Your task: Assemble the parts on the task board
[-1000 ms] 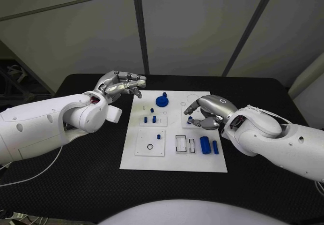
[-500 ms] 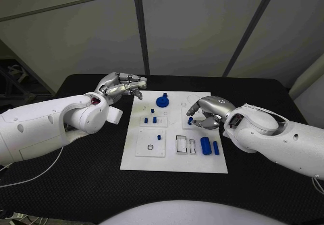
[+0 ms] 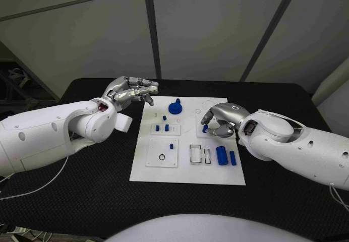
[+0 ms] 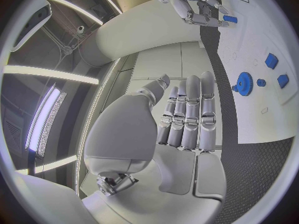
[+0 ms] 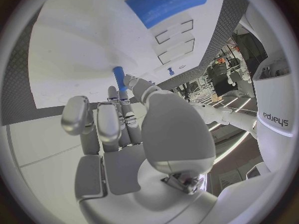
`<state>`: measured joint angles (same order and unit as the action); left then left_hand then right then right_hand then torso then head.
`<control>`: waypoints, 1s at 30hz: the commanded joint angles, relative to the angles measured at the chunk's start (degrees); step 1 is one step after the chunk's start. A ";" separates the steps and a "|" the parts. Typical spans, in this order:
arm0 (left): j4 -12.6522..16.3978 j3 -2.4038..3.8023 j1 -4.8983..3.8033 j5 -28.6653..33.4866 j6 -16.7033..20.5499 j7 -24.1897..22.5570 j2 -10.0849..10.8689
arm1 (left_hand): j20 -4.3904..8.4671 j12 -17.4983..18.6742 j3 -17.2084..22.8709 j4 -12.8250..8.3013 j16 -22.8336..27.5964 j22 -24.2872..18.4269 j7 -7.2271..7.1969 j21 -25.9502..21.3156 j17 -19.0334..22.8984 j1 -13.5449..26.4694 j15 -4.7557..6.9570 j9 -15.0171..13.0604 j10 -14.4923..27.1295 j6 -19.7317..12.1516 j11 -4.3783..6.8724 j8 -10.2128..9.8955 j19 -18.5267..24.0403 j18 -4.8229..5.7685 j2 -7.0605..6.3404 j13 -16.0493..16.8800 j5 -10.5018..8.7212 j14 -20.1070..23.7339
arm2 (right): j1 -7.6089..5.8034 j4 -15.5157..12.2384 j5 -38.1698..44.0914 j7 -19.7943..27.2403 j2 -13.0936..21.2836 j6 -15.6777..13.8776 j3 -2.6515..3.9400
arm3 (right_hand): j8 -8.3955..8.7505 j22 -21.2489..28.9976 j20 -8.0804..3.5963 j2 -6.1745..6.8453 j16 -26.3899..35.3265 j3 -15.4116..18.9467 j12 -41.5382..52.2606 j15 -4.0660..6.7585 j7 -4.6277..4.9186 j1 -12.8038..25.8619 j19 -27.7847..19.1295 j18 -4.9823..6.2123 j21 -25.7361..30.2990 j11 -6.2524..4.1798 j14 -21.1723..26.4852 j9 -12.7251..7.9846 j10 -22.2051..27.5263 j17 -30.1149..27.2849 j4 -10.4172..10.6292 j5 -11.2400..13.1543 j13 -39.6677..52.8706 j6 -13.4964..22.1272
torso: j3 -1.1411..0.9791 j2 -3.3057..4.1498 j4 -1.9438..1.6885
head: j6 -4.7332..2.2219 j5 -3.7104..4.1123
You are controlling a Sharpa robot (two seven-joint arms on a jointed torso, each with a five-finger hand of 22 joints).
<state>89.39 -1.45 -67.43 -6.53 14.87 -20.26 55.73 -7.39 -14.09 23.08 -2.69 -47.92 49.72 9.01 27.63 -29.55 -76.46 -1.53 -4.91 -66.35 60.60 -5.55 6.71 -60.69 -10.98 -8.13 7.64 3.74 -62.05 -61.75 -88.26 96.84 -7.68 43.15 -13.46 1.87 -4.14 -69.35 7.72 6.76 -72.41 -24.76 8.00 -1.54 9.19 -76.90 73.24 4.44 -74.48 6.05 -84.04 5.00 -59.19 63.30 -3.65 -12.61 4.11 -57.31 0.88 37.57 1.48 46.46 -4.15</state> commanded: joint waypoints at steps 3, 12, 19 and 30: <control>0.12 0.05 -0.05 0.22 -0.67 -0.34 0.00 | -0.09 0.36 -0.20 -0.22 0.21 -0.08 0.32 -0.37 0.07 -0.02 -0.14 0.07 0.51 0.02 0.07 -0.20 0.03 0.57 0.65 0.08 0.20 0.38 | -0.10 0.43 0.85 -0.21 -0.73 1.56 0.01 | -0.35 -0.93 -0.51 -0.66 0.01 -0.29 1.48 0.60 -0.18 -0.62 1.05 0.68 -0.61 -0.31 -0.94 0.22 -2.33 -0.10 0.16 0.08 0.28 -0.95 | -0.03 -0.01 0.00 | 0.09 -0.09; 0.19 0.05 -0.05 0.22 -0.65 -0.30 0.06 | -0.10 0.35 -0.19 -0.22 0.24 -0.11 0.34 -0.40 0.09 -0.06 -0.14 0.07 0.53 0.02 0.06 -0.21 0.02 0.57 0.75 0.09 0.20 0.37 | -0.08 1.01 1.58 -0.52 -1.15 1.86 -0.03 | -0.95 -1.99 -0.97 -1.35 -0.31 -0.73 2.86 1.08 -0.34 -1.14 1.97 0.41 -1.47 -0.88 -1.10 0.61 -4.77 0.20 0.12 -0.03 0.68 -2.64 | 0.00 -0.04 0.04 | 0.30 -0.04; 0.25 0.05 -0.05 0.22 -0.59 -0.21 0.17 | -0.10 0.35 -0.18 -0.22 0.26 -0.11 0.35 -0.42 0.09 -0.08 -0.14 0.07 0.54 0.02 0.06 -0.21 0.01 0.57 0.79 0.10 0.20 0.37 | -0.07 1.18 2.36 -0.90 -1.18 1.89 -0.05 | -1.47 -2.53 -1.27 -1.82 -0.57 -0.85 3.56 1.44 -0.65 -1.62 2.41 0.29 -1.90 -1.33 -1.22 0.92 -6.11 0.45 -0.06 0.07 1.02 -3.96 | -0.02 -0.07 0.00 | 0.41 -0.16; 0.31 0.05 -0.06 0.22 -0.55 -0.01 0.24 | -0.11 0.35 -0.21 -0.17 0.31 -0.16 0.41 -0.50 0.12 -0.07 -0.16 0.09 0.60 -0.03 0.01 -0.25 -0.02 0.57 0.94 0.11 0.19 0.37 | -0.07 1.22 2.98 -1.39 -1.14 1.95 -0.05 | -1.31 -2.48 -1.33 -1.56 -0.58 -0.68 3.26 1.39 -0.46 -1.45 2.36 0.28 -1.86 -1.15 -1.22 0.89 -5.60 0.42 -0.03 0.15 0.96 -3.83 | 0.00 -0.06 0.05 | 0.50 -0.19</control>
<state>89.56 -1.45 -67.43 -6.47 14.83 -20.16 55.94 -7.39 -14.09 23.08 -2.69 -47.93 49.63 9.01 27.41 -29.51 -76.67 -1.54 -4.91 -66.03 60.60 -5.46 6.71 -60.69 -10.98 -7.73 7.69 3.74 -62.05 -61.77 -87.10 98.83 -8.38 41.93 -12.17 1.85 -5.47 -71.81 6.45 5.24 -72.68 -25.26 11.34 -0.49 8.69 -78.42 75.39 4.44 -76.00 4.61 -83.84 5.83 -64.91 63.70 -3.79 -12.59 5.09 -60.86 0.88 37.50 1.51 46.93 -4.34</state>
